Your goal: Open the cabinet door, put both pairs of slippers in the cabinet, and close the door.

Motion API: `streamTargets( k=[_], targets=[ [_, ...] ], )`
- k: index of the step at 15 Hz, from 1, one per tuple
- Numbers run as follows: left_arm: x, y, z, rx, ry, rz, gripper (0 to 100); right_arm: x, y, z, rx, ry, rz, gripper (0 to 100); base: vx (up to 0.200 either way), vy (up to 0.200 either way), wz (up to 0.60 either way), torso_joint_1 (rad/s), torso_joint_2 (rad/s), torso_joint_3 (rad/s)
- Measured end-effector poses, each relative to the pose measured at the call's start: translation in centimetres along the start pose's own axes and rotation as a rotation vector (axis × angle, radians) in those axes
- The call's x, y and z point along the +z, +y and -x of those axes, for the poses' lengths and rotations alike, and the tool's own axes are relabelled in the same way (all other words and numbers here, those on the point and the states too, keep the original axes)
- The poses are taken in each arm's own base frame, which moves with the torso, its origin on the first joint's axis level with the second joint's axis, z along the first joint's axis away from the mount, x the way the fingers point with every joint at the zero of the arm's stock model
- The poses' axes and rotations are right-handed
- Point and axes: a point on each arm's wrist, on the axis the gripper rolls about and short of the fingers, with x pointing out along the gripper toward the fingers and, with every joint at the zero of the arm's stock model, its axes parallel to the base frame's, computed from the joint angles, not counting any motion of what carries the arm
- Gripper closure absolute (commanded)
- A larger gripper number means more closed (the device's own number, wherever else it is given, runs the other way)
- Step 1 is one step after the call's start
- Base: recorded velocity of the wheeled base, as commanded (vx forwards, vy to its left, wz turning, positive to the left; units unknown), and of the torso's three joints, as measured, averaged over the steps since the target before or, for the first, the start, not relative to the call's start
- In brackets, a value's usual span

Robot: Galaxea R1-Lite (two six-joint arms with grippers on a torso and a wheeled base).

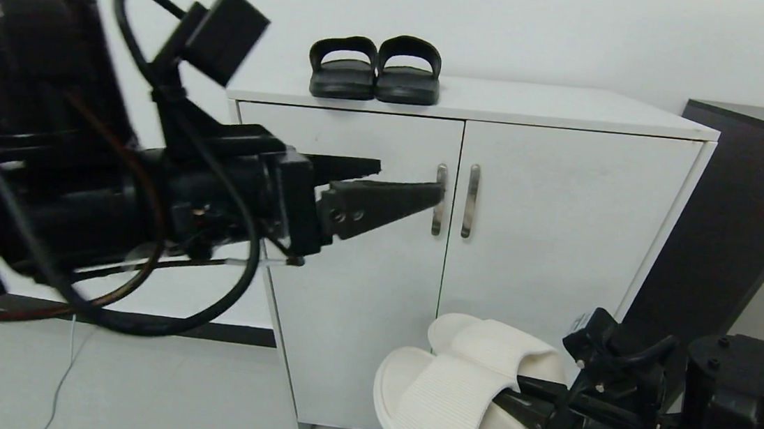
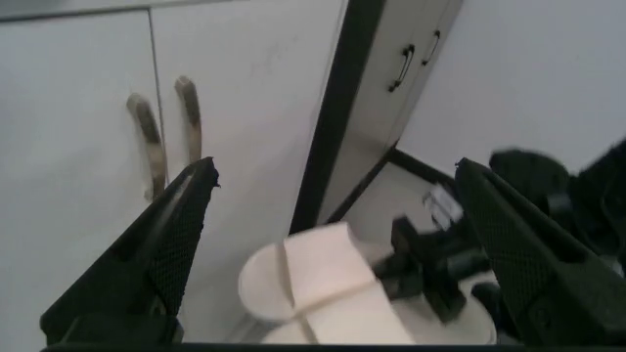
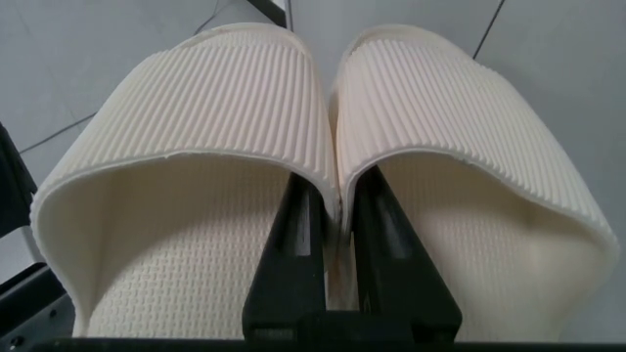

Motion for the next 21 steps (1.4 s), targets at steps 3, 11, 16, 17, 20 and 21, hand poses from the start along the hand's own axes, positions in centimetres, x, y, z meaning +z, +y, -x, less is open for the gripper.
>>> streamTargets(
  k=[3, 11, 16, 17, 20, 21],
  targets=[
    [0.1, 1.4, -4.1, -0.048, 0.005, 0.038, 0, 0.0, 0.0, 0.0, -0.001, 0.002, -0.001, 100, 0.000, 0.000, 0.00, 0.000, 0.00, 0.000],
    [-2.7, 3.9, -9.6, -0.161, 0.093, 0.184, 0, -0.2, -0.1, -0.2, -0.003, 0.010, -0.003, 100, 0.000, 0.000, 0.00, 0.000, 0.00, 0.000],
    [-3.6, 5.5, -11.9, -0.063, 0.081, 0.186, 0, -0.3, -0.1, -0.3, -0.003, 0.014, -0.003, 100, 0.000, 0.000, 0.00, 0.000, 0.00, 0.000],
    [-3.7, 5.7, -12.2, -0.046, 0.079, 0.185, 0, -0.3, -0.1, -0.3, -0.003, 0.015, -0.003, 100, 0.000, 0.000, 0.00, 0.000, 0.00, 0.000],
    [-3.7, 6.5, -13.3, 0.006, 0.065, 0.183, 0, -0.3, -0.1, -0.3, -0.004, 0.018, -0.004, 100, 0.000, 0.000, 0.00, 0.000, 0.00, 0.000],
    [-3.6, 6.9, -13.5, 0.017, 0.066, 0.185, 0, -0.4, -0.1, -0.4, -0.004, 0.018, -0.004, 100, 0.000, 0.000, 0.00, 0.000, 0.00, 0.000]
  ],
)
